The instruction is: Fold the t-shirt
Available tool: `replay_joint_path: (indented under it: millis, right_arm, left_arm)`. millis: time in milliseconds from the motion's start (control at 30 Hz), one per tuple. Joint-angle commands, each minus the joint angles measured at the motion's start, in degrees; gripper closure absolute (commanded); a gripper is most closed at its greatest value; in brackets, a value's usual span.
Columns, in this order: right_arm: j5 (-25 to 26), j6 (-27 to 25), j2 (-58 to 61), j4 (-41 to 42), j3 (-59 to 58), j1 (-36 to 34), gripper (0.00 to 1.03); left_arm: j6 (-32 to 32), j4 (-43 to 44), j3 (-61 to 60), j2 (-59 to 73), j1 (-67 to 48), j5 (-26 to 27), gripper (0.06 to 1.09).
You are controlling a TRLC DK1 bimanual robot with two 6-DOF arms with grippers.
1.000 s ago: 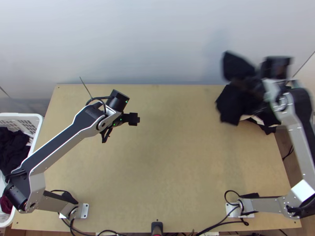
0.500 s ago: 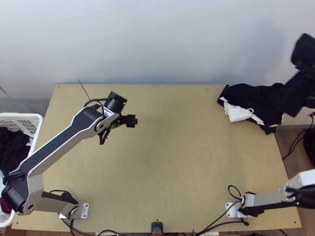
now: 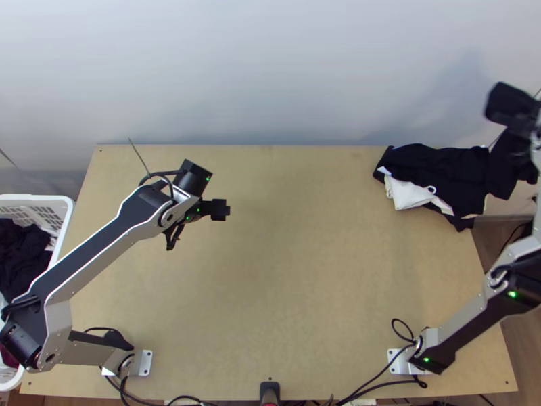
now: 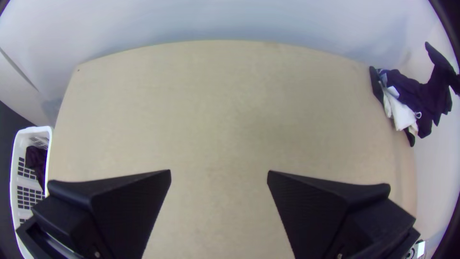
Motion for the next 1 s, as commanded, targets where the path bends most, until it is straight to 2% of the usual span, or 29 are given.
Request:
replay_joint_path:
  millis: [0,200,400,600,867,900,967]
  right_arm:
    - [0.35,1.53,5.09,1.45,-1.41,7.65,1.0]
    - [1.58,2.67,4.21,1.1,-7.38,14.33,1.0]
    - [2.98,3.99,0.08,1.98,-16.96,17.58,1.0]
    - [4.21,6.63,-4.23,2.77,-24.43,18.46,1.0]
    - [5.18,4.43,-4.85,9.19,-34.1,15.91,1.0]
    - [5.53,4.25,-5.11,9.89,-34.54,15.56,0.95]
    - [6.5,4.87,-5.9,10.06,-34.19,14.86,0.7]
  left_arm:
    - [-0.05,-0.03,-1.78,-1.02,1.8,0.0,0.11]
    - [-0.4,-0.03,-2.75,-1.72,2.86,0.0,0.11]
    - [-0.84,0.06,-3.8,-2.34,3.39,0.09,0.11]
    - [-1.01,0.41,-3.72,-2.16,3.39,0.09,0.11]
    - [-0.84,0.5,-3.54,-2.07,3.21,0.09,0.11]
    - [-0.75,0.5,-3.63,-2.16,3.3,0.09,0.11]
    - [-0.84,0.59,-3.72,-2.16,3.3,0.09,0.11]
